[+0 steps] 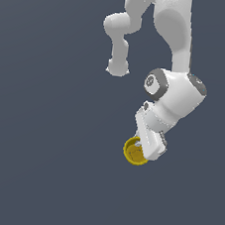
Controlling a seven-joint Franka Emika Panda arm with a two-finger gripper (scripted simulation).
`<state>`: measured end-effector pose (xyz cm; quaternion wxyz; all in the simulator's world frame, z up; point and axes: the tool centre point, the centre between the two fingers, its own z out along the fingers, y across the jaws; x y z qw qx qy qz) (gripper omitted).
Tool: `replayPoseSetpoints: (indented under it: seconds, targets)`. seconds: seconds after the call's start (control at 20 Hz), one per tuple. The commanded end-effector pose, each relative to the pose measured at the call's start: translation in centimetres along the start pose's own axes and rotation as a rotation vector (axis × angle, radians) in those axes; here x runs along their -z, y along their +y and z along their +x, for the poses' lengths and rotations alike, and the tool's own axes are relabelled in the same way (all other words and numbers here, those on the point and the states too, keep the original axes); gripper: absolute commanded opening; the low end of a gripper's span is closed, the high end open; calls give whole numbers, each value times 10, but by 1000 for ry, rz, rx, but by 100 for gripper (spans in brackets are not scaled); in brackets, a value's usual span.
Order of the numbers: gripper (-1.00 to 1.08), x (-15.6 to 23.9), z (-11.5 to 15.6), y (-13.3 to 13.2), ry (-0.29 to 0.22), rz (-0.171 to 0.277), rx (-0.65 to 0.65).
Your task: Pick up the object and move it to a goal position.
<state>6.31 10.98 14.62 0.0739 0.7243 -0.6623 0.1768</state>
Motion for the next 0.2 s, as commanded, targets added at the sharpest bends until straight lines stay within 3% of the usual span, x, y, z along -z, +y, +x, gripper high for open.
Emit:
replayPoseSetpoints:
  seconds: [0.0, 0.15]
  targets:
    - [-100, 6, -2, -4, 0, 2, -2]
    - [-100, 7, -4, -5, 1, 1, -2]
